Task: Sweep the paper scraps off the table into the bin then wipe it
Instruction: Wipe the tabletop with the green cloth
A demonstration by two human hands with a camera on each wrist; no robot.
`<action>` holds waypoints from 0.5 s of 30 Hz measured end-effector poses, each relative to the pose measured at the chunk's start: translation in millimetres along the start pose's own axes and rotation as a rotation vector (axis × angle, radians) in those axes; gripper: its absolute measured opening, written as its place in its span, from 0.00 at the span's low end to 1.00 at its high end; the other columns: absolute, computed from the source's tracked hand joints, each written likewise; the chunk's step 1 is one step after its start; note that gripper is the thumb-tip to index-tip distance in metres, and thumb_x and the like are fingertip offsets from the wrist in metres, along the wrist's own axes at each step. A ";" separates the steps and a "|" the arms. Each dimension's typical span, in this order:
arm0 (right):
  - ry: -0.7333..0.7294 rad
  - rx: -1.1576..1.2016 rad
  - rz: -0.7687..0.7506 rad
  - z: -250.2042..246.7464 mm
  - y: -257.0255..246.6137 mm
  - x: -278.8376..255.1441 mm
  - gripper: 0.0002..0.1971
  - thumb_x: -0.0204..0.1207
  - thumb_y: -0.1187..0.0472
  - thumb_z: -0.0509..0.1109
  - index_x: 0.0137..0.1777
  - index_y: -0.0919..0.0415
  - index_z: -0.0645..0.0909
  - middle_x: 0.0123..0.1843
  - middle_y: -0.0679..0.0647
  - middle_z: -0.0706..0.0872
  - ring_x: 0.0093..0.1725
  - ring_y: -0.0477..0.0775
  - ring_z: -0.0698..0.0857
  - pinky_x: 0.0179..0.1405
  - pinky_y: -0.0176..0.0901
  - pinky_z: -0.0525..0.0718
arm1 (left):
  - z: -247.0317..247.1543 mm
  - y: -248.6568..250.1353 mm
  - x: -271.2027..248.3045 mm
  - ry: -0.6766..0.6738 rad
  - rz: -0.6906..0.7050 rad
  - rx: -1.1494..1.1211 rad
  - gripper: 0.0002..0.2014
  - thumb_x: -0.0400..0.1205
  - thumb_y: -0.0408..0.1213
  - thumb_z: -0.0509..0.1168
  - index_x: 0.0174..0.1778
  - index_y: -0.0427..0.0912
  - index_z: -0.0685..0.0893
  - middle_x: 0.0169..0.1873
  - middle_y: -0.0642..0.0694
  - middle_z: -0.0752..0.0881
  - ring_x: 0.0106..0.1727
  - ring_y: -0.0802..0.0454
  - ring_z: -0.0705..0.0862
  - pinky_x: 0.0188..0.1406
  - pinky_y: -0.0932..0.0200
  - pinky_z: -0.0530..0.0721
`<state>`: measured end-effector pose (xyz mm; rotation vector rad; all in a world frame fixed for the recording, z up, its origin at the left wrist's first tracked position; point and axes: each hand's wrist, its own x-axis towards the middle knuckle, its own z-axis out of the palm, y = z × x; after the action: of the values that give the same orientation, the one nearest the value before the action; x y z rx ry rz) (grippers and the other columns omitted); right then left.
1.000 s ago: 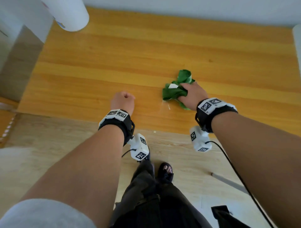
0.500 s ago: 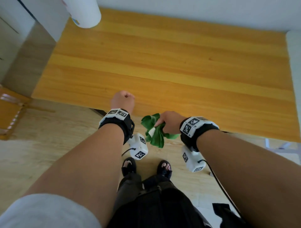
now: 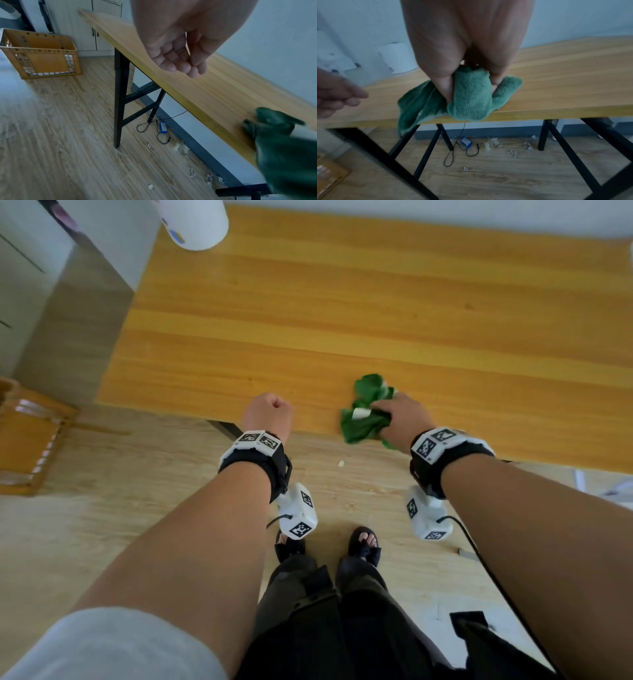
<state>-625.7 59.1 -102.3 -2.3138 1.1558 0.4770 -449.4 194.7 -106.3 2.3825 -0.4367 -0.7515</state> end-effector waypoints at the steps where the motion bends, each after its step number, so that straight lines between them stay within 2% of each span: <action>1: -0.044 -0.020 -0.040 0.7 -8.1 -4.4 0.24 0.79 0.64 0.66 0.74 0.48 0.77 0.67 0.59 0.77 0.63 0.64 0.81 0.60 0.49 0.82 | -2.4 -1.9 1.8 -0.009 0.002 -0.001 0.12 0.82 0.33 0.58 0.45 0.45 0.87 0.44 0.48 0.90 0.32 0.50 0.79 0.27 0.61 0.74; 5: -0.255 -0.010 -0.147 18.4 -37.5 -25.2 0.22 0.79 0.71 0.62 0.67 0.52 0.85 0.64 0.54 0.86 0.55 0.58 0.86 0.51 0.46 0.87 | -10.0 3.6 5.0 -0.080 0.070 0.000 0.13 0.82 0.31 0.57 0.43 0.48 0.86 0.43 0.50 0.89 0.26 0.53 0.75 0.25 0.61 0.72; 7: -0.282 0.061 -0.138 30.0 -46.0 -35.0 0.23 0.78 0.73 0.61 0.65 0.52 0.86 0.62 0.52 0.87 0.48 0.55 0.86 0.42 0.45 0.88 | -14.5 6.0 7.5 -0.077 0.087 -0.008 0.15 0.82 0.29 0.57 0.40 0.50 0.85 0.43 0.51 0.88 0.26 0.54 0.75 0.26 0.61 0.73; 8: -0.248 0.104 -0.126 30.2 -48.5 -38.1 0.22 0.78 0.73 0.61 0.65 0.54 0.86 0.61 0.52 0.86 0.47 0.55 0.86 0.40 0.46 0.87 | -17.1 5.7 8.9 -0.065 0.088 -0.014 0.15 0.81 0.28 0.57 0.38 0.50 0.84 0.42 0.50 0.88 0.27 0.54 0.76 0.26 0.60 0.74; 11: -0.084 0.164 -0.108 15.1 -51.2 -34.7 0.19 0.79 0.70 0.63 0.64 0.53 0.85 0.60 0.55 0.80 0.55 0.60 0.81 0.53 0.51 0.84 | -22.2 -0.7 11.8 -0.059 0.080 -0.033 0.14 0.82 0.28 0.57 0.42 0.47 0.86 0.43 0.50 0.88 0.29 0.53 0.77 0.27 0.59 0.74; 12: -0.038 0.184 -0.107 7.2 -51.8 -31.3 0.19 0.78 0.69 0.63 0.64 0.53 0.85 0.59 0.55 0.79 0.55 0.60 0.81 0.54 0.51 0.83 | -22.4 -3.1 11.6 -0.062 0.078 -0.032 0.14 0.82 0.28 0.57 0.44 0.46 0.86 0.43 0.50 0.88 0.28 0.53 0.76 0.26 0.60 0.74; 15: 0.091 0.332 -0.090 -19.3 -55.1 -17.1 0.20 0.75 0.71 0.65 0.62 0.55 0.87 0.51 0.55 0.88 0.41 0.53 0.84 0.39 0.43 0.84 | -21.8 -11.9 12.3 -0.052 0.060 -0.021 0.12 0.81 0.29 0.59 0.45 0.43 0.88 0.43 0.48 0.89 0.29 0.52 0.77 0.25 0.61 0.74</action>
<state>-589.2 86.9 -62.4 -2.1027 1.0751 0.1346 -425.1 207.7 -104.4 2.3239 -0.5174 -0.7889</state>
